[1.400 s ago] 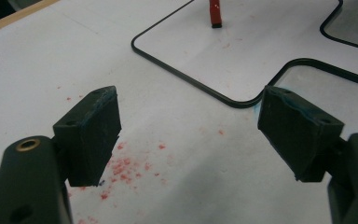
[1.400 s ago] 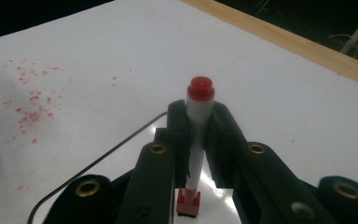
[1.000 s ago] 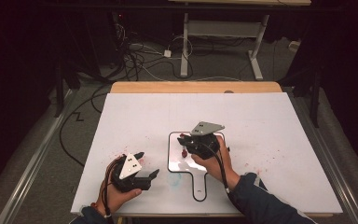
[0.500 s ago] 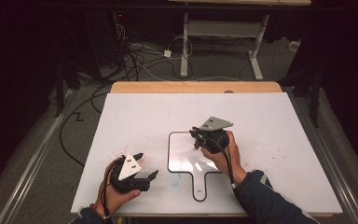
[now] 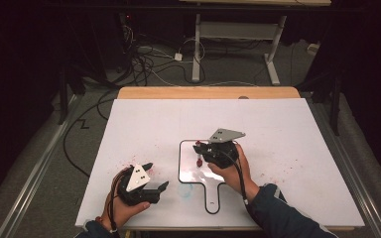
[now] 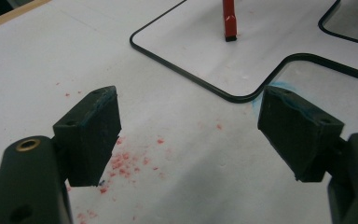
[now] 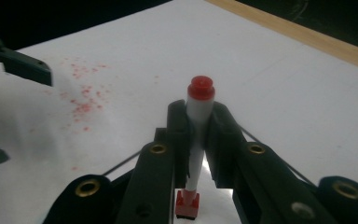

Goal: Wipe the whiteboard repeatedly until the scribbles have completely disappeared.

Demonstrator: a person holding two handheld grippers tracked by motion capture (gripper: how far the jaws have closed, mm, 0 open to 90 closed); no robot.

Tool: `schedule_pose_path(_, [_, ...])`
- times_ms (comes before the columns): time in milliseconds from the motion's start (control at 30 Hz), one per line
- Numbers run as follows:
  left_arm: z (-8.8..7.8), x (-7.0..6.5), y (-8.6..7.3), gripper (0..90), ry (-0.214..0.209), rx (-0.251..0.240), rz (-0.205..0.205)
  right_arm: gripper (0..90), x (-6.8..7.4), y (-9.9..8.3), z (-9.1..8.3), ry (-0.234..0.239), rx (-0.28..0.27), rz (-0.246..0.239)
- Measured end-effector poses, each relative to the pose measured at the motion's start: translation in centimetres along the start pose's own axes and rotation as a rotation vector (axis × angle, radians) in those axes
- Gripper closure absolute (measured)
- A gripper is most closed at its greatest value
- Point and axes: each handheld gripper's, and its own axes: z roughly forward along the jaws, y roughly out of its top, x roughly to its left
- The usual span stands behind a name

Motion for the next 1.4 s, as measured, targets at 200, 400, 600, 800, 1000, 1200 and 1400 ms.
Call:
schedule_pose_path(200, [-0.1,0.0,-0.1,20.4,0.000,0.001,-0.002,81.2,-1.9,-0.1,-0.6,-0.163,0.026,-0.047])
schedule_pose_path(400, [0.0,0.0,0.0,20.4,-0.007,0.005,-0.002,81.2,-2.8,-0.6,-1.3,-0.128,0.011,0.022])
schedule_pose_path(600, [0.1,0.0,0.0,20.4,-0.010,0.005,-0.001,81.2,-1.2,-0.9,-1.0,0.008,-0.020,0.041])
schedule_pose_path(800, [0.0,0.0,0.0,20.4,-0.010,0.004,0.000,81.3,-1.1,-1.0,-1.5,0.009,-0.010,0.016])
schedule_pose_path(1000, [0.0,0.0,0.0,20.4,-0.010,0.006,0.001,81.2,-3.1,-1.5,-2.5,-0.095,-0.003,-0.022])
schedule_pose_path(1200, [0.1,0.1,-0.1,20.4,-0.011,0.007,-0.004,81.3,-6.4,-2.1,-3.2,-0.157,-0.021,0.040])
schedule_pose_path(1400, [0.1,0.1,-0.1,20.4,-0.012,0.010,-0.002,81.2,-4.8,-2.0,-3.0,-0.048,-0.024,0.038])
